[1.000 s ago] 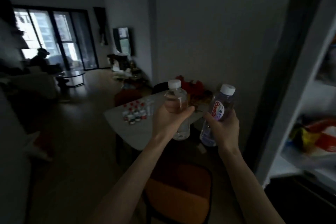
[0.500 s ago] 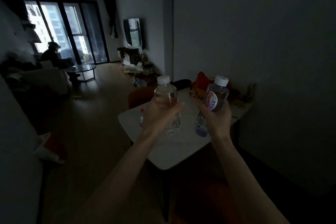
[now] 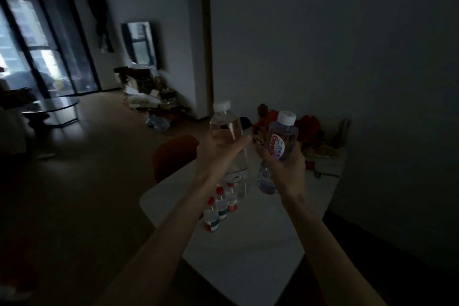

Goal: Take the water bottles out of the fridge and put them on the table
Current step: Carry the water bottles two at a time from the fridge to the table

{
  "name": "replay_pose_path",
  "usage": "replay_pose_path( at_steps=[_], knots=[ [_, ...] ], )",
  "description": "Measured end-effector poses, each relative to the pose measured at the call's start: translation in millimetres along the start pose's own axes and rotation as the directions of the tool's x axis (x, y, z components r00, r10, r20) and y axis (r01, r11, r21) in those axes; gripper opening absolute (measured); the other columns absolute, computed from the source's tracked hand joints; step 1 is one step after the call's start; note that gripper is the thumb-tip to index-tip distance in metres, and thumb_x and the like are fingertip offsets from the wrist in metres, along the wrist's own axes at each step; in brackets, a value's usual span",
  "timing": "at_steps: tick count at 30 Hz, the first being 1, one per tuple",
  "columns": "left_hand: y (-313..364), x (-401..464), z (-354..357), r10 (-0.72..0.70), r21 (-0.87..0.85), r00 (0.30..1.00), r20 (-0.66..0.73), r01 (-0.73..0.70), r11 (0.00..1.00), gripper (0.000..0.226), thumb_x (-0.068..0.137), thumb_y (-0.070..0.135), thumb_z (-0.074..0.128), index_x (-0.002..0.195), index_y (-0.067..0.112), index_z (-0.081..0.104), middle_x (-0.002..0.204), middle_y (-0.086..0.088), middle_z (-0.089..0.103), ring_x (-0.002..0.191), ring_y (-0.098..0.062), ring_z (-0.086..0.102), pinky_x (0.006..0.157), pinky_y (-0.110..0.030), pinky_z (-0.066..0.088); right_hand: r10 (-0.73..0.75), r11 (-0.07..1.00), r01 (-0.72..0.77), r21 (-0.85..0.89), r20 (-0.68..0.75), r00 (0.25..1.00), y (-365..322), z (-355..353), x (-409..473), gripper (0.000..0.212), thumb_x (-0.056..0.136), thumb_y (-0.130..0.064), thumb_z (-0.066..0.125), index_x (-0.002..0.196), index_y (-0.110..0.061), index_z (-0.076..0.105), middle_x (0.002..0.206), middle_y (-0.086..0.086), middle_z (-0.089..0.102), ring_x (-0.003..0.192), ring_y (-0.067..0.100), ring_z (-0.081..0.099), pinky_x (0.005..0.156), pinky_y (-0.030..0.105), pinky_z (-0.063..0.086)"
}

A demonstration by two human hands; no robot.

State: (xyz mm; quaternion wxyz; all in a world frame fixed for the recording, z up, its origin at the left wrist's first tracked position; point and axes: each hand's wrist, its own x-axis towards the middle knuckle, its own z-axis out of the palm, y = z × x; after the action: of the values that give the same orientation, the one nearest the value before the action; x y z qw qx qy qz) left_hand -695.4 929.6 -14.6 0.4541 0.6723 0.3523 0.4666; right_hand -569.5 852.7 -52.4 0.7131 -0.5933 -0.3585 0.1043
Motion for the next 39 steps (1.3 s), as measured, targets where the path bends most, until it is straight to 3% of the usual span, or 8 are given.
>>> replay_pose_path(
  at_steps=[5, 11, 15, 22, 27, 31, 36, 39],
  knots=[
    [-35.5, 91.8, -16.5, 0.035, -0.069, 0.986, 0.165, -0.023, 0.997, 0.043, 0.066, 0.05, 0.082, 0.1, 0.027, 0.071, 0.091, 0.008, 0.076, 0.088, -0.009, 0.073, 0.084, -0.046, 0.06, 0.044, 0.999, -0.046, -0.017, -0.132, 0.99, 24.8, 63.1, 32.0, 0.057, 0.08, -0.027, 0.08, 0.129, -0.013, 0.053, 0.113, 0.002, 0.068, 0.098, 0.013, 0.069, 0.081, 0.029, 0.06],
    [-69.0, 176.0, -4.3, 0.097, -0.102, 0.951, 0.295, -0.07, 0.992, 0.012, 0.079, 0.046, 0.076, 0.074, 0.038, 0.069, 0.077, 0.014, 0.073, 0.075, -0.005, 0.071, 0.077, -0.04, 0.061, 0.011, 0.998, -0.028, -0.058, -0.272, 0.962, 51.4, 109.7, 83.2, 0.047, 0.081, -0.024, 0.08, 0.12, -0.011, 0.057, 0.106, 0.001, 0.069, 0.089, 0.005, 0.069, 0.072, 0.02, 0.056],
    [-97.4, 218.5, 17.9, 0.103, -0.105, 0.93, 0.353, -0.069, 0.992, 0.019, 0.085, 0.047, 0.068, 0.072, 0.035, 0.06, 0.065, 0.022, 0.067, 0.065, 0.004, 0.065, 0.062, -0.018, 0.052, 0.006, 0.997, -0.032, -0.075, -0.325, 0.946, 87.5, 124.6, 120.7, 0.049, 0.081, -0.024, 0.079, 0.124, -0.013, 0.058, 0.11, 0.003, 0.07, 0.093, 0.01, 0.07, 0.076, 0.023, 0.058],
    [-157.5, 304.6, 61.4, 0.08, -0.101, 0.923, 0.376, -0.045, 0.994, 0.06, 0.076, 0.073, 0.056, 0.084, 0.015, 0.069, 0.075, 0.0, 0.071, 0.071, -0.012, 0.07, 0.065, -0.025, 0.054, -0.003, 0.993, -0.04, -0.108, -0.372, 0.928, 146.8, 146.0, 200.0, 0.043, 0.084, -0.033, 0.076, 0.12, -0.027, 0.053, 0.107, -0.007, 0.066, 0.09, -0.002, 0.068, 0.071, 0.015, 0.055],
    [-190.9, 361.1, 92.0, 0.017, -0.086, 0.911, 0.412, 0.02, 0.996, 0.024, 0.093, 0.038, 0.062, 0.089, 0.016, 0.068, 0.083, 0.004, 0.068, 0.075, 0.005, 0.063, 0.073, -0.015, 0.046, 0.016, 0.982, -0.085, -0.168, -0.375, 0.927, 190.1, 154.4, 245.1, 0.038, 0.087, -0.02, 0.074, 0.117, -0.032, 0.054, 0.104, -0.017, 0.065, 0.088, -0.011, 0.065, 0.071, 0.009, 0.051],
    [-230.0, 393.8, 120.2, 0.032, -0.043, 0.848, 0.53, -0.012, 0.999, 0.046, 0.089, 0.045, 0.065, 0.117, 0.009, 0.065, 0.102, 0.008, 0.063, 0.095, -0.006, 0.06, 0.079, -0.008, 0.045, 0.079, 0.941, -0.195, -0.277, -0.379, 0.922, 236.2, 154.1, 271.3, 0.025, 0.086, -0.02, 0.076, 0.105, -0.022, 0.06, 0.091, -0.012, 0.066, 0.079, -0.011, 0.063, 0.064, 0.007, 0.047],
    [-287.0, 419.3, 144.7, -0.106, 0.122, 0.783, 0.613, 0.039, 0.992, 0.057, 0.077, 0.048, 0.077, 0.12, 0.016, 0.059, 0.099, 0.009, 0.063, 0.086, -0.004, 0.061, 0.075, -0.022, 0.046, 0.266, 0.841, -0.411, -0.353, -0.392, 0.881, 298.0, 147.6, 292.7, 0.025, 0.084, -0.022, 0.078, 0.074, -0.013, 0.058, 0.057, -0.011, 0.06, 0.058, 0.001, 0.06, 0.055, 0.014, 0.044],
    [-326.7, 426.0, 154.7, -0.216, 0.312, 0.765, 0.607, 0.021, 0.95, 0.06, 0.072, 0.04, 0.083, 0.121, 0.016, 0.056, 0.109, -0.002, 0.066, 0.099, -0.023, 0.064, 0.081, -0.032, 0.048, 0.368, 0.75, -0.516, -0.414, -0.388, 0.845, 334.1, 145.7, 297.8, 0.03, 0.08, -0.034, 0.081, 0.089, -0.01, 0.065, 0.079, -0.002, 0.068, 0.076, 0.016, 0.065, 0.069, 0.03, 0.05]
  ],
)
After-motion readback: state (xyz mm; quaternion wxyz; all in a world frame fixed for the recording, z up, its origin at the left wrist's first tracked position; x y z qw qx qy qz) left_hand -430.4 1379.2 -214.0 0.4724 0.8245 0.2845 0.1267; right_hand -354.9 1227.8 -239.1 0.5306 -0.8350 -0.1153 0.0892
